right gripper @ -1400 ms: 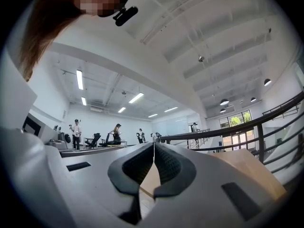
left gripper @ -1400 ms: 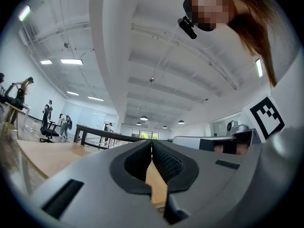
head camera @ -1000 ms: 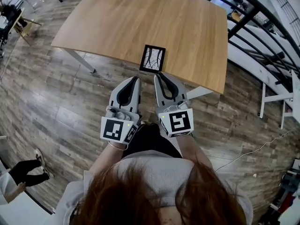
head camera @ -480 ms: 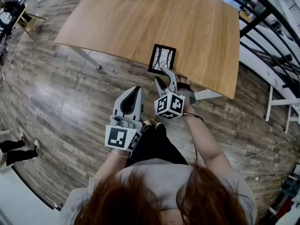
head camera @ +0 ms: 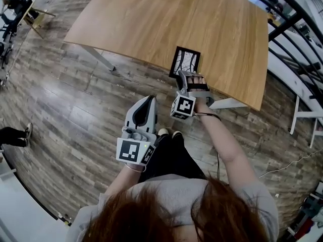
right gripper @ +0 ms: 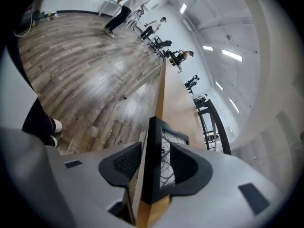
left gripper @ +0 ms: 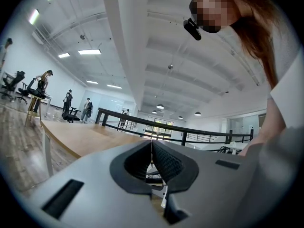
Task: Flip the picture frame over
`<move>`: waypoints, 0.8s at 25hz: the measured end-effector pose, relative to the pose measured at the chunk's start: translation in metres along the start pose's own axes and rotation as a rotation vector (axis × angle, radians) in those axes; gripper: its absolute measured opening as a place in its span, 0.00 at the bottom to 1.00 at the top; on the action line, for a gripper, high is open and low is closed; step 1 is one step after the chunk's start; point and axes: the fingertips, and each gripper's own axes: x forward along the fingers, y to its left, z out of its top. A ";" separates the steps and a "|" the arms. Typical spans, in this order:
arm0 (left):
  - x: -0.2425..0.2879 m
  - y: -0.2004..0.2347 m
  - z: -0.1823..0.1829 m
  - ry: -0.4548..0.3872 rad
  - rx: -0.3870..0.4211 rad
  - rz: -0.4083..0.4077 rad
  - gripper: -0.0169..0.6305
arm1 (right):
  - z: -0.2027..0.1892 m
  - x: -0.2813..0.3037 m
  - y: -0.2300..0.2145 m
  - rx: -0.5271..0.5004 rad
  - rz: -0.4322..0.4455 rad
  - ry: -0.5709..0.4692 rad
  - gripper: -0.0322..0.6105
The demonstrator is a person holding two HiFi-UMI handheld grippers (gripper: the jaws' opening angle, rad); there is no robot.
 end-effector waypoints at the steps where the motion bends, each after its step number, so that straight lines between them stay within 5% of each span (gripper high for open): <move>1: 0.000 0.001 0.000 0.002 -0.002 0.004 0.04 | -0.003 0.002 -0.001 0.001 -0.005 0.014 0.32; 12: -0.004 0.012 -0.002 0.008 -0.012 0.013 0.04 | -0.008 0.006 -0.005 0.046 -0.088 0.022 0.27; 20: -0.007 0.011 0.002 0.004 -0.035 -0.007 0.04 | 0.006 -0.022 -0.031 0.261 -0.150 -0.063 0.21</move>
